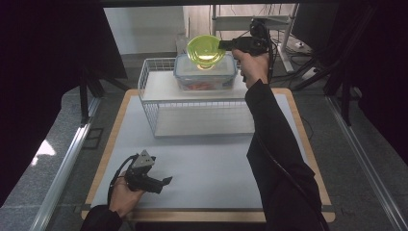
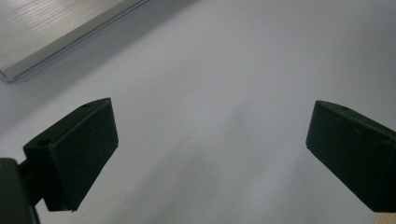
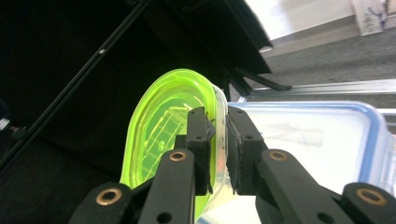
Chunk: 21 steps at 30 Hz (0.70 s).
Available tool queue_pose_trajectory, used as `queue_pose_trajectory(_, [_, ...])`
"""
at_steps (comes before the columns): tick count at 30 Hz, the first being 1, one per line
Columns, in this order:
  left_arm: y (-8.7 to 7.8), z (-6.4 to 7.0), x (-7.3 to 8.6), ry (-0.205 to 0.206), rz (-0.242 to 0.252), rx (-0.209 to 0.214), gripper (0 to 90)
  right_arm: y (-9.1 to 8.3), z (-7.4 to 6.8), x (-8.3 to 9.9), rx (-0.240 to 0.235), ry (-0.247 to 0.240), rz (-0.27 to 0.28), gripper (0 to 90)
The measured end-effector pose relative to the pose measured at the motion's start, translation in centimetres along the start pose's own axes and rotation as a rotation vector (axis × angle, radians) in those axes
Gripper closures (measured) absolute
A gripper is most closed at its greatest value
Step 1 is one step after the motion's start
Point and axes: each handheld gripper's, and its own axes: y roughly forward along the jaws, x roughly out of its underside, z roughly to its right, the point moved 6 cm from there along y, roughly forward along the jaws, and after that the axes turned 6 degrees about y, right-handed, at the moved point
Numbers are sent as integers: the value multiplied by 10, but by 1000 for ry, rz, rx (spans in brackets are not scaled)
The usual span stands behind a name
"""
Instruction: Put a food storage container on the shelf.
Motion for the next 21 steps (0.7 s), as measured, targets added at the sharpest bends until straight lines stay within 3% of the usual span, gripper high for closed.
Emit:
queue_pose_trajectory(8, [1, 1, 0, -1, -4, 9, 22, 8, 4, -6, 79, -11, 40, 778])
queue_pose_trajectory(15, [2, 1, 1, 1, -10, 14, 22, 12, 4, -6, 111, -41, 56, 727])
queue_pose_trajectory(21, [2, 1, 1, 3, -12, 14, 22, 8, 3, -8, 116, -73, 84, 626])
